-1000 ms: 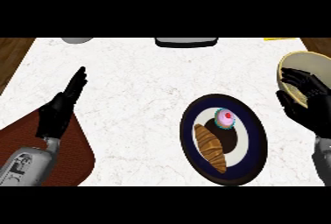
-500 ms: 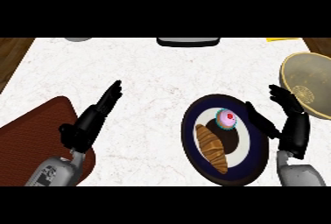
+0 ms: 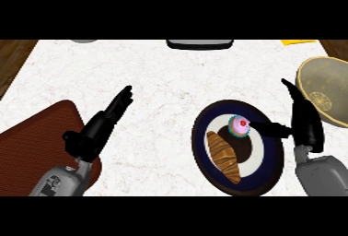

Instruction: Pick the cupcake from the plate and place it in the bowl

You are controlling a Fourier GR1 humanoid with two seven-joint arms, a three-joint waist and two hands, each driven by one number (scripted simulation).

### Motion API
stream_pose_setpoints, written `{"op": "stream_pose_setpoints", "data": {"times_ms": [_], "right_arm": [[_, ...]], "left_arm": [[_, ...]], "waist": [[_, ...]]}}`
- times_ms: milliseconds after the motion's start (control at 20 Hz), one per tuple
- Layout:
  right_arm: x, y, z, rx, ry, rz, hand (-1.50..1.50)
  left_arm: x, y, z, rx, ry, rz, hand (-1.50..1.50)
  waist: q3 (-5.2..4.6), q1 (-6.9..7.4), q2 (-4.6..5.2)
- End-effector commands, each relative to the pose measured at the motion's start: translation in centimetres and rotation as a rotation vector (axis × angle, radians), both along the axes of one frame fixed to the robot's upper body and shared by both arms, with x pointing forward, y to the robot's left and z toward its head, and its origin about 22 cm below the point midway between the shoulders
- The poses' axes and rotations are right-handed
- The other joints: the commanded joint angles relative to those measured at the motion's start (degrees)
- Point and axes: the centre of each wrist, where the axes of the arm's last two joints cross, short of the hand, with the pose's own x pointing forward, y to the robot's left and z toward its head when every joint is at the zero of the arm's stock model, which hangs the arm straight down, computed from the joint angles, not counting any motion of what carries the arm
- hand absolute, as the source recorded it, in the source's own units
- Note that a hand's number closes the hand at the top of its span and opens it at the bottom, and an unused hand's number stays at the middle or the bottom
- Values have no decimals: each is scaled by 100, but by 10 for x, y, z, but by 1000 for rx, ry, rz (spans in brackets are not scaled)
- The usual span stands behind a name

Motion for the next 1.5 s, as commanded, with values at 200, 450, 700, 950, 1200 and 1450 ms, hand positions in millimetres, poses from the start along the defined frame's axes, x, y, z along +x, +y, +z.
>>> {"op": "stream_pose_setpoints", "data": {"times_ms": [200,450,700,950,1200,1450], "right_arm": [[16,31,43,-85,584,139,-150],[36,41,100,-27,730,163,-150],[50,62,107,1,803,142,-150],[52,74,90,-18,825,148,-150],[43,70,79,-57,793,136,-150],[40,93,71,-107,746,112,-150]], "left_arm": [[-4,2,-4,16,8,-9,0],[2,5,7,-10,9,-12,0],[-8,-8,-3,5,-6,-14,0],[-12,-8,-15,-16,5,-14,0],[-6,2,-2,8,-5,0,0],[-17,0,-3,0,0,-10,0]], "waist": [[-2,101,-14],[21,35,2],[24,57,9],[27,22,15],[31,-13,11],[32,12,6]]}}
